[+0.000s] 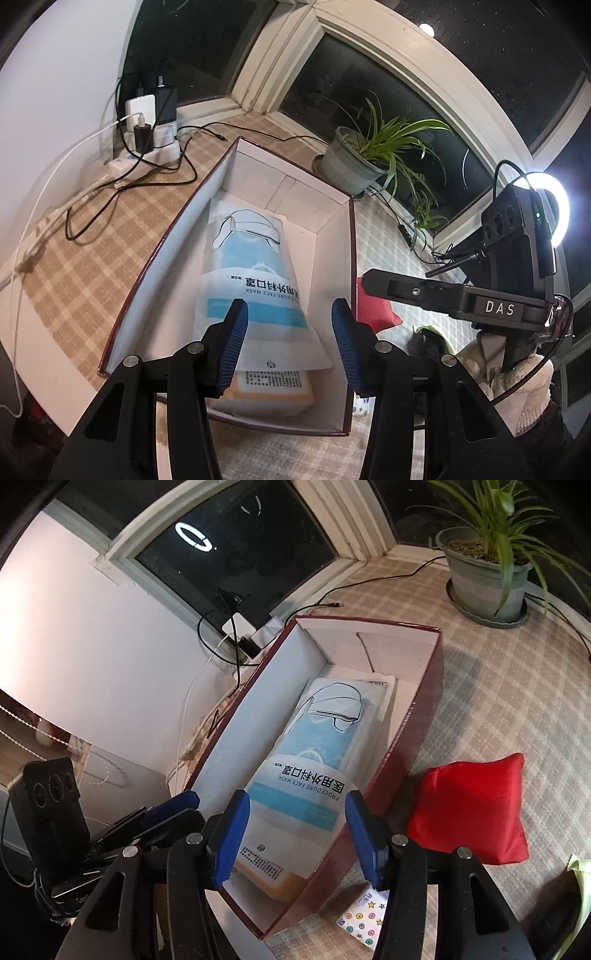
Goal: Organize soft objects
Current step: 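Open the right gripper to release the mask bag and withdraw, then move the right gripper to the red pouch and close on it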
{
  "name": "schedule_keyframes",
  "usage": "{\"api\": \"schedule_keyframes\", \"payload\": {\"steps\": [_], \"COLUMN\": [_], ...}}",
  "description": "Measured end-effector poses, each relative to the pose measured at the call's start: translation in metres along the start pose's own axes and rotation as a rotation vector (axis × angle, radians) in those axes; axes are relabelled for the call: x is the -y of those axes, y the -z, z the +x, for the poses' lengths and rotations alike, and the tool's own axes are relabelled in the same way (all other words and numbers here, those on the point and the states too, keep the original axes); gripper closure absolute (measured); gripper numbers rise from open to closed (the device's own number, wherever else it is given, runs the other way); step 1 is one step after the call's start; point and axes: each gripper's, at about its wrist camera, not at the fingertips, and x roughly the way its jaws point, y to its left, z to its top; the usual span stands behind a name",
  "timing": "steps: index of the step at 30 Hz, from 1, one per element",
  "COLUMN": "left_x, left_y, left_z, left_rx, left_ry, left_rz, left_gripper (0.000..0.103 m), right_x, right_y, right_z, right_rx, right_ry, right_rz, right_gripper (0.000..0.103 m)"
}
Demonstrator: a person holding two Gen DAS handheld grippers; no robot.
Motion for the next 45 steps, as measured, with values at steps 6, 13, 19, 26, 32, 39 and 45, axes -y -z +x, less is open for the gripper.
{"api": "schedule_keyframes", "payload": {"steps": [6,13,19,26,32,39,45], "left_x": [0.005,0.024,0.050,0.082,0.107,0.133,0.152], "left_y": [0.008,0.021,0.035,0.053,0.073,0.095,0.110], "left_z": [-0.008,-0.015,-0.017,-0.009,0.002,0.019,0.042], "left_rx": [0.007,0.000,-0.013,-0.046,-0.088,-0.135,-0.152], "left_ry": [0.008,0.040,0.060,0.104,0.134,0.158,0.161], "left_rz": [-0.002,0.015,0.057,0.095,0.117,0.128,0.105], "left_gripper": [0.058,0.058,0.056,0.056,0.054,0.054,0.054], "right_x": [0.013,0.037,0.060,0.083,0.109,0.138,0.160], "right_y": [0.009,0.026,0.047,0.068,0.091,0.121,0.131], "right_z": [-0.022,-0.056,-0.091,-0.136,-0.179,-0.208,-0.215], "right_rx": [0.035,0.092,0.158,0.251,0.308,0.311,0.278], "right_ry": [0.019,0.047,0.087,0.126,0.173,0.213,0.208], "right_rz": [0.006,0.031,0.024,0.028,0.039,0.071,0.082], "right_gripper": [0.050,0.041,0.036,0.027,0.022,0.022,0.022]}}
